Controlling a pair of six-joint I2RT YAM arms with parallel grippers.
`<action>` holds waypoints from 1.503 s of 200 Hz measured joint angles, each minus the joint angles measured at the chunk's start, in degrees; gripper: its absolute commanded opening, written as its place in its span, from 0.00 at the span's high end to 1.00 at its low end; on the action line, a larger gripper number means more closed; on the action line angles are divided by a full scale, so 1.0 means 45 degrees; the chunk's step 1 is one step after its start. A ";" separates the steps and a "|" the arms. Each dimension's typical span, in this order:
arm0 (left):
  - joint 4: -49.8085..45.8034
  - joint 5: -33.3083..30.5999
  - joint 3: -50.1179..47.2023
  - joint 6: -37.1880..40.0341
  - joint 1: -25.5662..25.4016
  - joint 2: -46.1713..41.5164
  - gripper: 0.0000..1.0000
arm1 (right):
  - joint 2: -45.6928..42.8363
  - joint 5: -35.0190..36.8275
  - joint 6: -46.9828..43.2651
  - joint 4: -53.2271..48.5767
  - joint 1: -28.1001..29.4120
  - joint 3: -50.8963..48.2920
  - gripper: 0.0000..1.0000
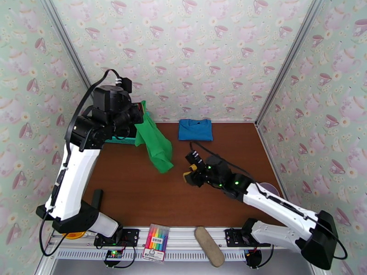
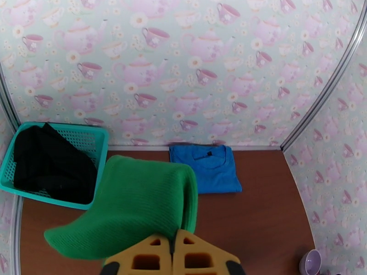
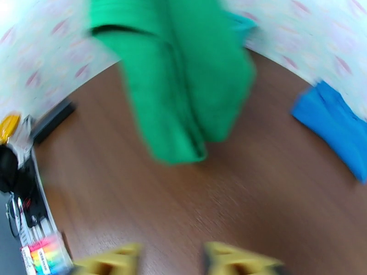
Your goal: Fold and stack the mixed laundry pile
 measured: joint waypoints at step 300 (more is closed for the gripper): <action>0.0238 -0.3886 -0.2725 -0.2317 -0.2754 -0.1234 1.00 | 0.5761 1.0190 -0.2730 0.8723 0.4041 0.2069 0.30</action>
